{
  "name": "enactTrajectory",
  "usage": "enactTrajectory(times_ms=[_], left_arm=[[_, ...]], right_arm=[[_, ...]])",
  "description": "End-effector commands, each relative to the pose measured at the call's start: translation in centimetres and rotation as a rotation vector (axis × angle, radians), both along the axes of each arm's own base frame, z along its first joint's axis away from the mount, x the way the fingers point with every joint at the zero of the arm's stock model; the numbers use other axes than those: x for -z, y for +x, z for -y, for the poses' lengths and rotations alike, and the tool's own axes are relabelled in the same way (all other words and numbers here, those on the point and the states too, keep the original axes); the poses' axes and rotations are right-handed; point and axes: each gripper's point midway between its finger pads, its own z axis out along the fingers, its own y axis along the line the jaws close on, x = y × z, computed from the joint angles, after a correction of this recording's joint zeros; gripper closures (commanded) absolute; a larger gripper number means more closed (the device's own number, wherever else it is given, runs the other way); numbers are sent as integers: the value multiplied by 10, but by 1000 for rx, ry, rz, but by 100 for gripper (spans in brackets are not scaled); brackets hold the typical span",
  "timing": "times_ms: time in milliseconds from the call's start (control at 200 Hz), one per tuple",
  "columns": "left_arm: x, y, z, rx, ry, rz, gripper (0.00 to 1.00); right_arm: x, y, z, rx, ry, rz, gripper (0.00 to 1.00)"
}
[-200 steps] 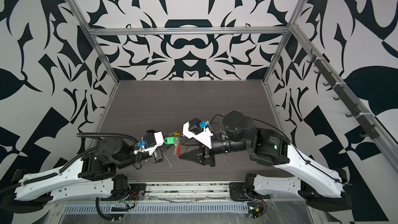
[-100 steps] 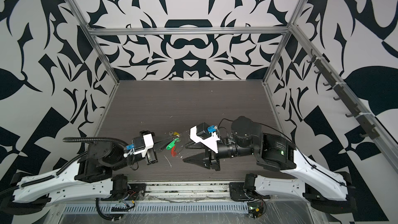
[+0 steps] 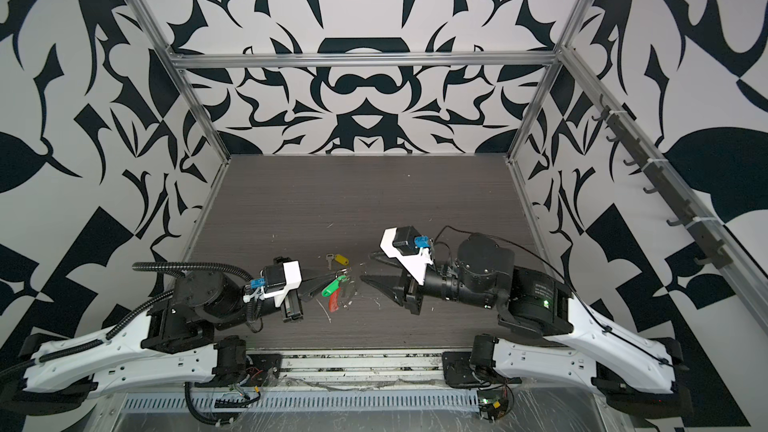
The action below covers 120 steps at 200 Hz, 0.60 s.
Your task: Remove the keys from the keyring
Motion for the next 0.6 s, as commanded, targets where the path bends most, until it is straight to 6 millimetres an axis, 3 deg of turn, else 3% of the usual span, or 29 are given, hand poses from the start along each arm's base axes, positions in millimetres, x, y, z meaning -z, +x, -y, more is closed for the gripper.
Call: enactTrajectory(times_ms=[0, 215, 425, 595], left_arm=[[-6, -6, -3, 35, 7, -43, 100], [4, -9, -1, 51, 63, -85, 100], [4, -9, -4, 51, 60, -87, 100], [2, -11, -6, 57, 50, -89, 100]], right_arm=[[-14, 2, -8, -13, 11, 61, 55], [-8, -16, -16, -141, -52, 75, 67], [-5, -17, -18, -154, -75, 68, 79], [0, -22, -17, -180, -103, 53, 75]])
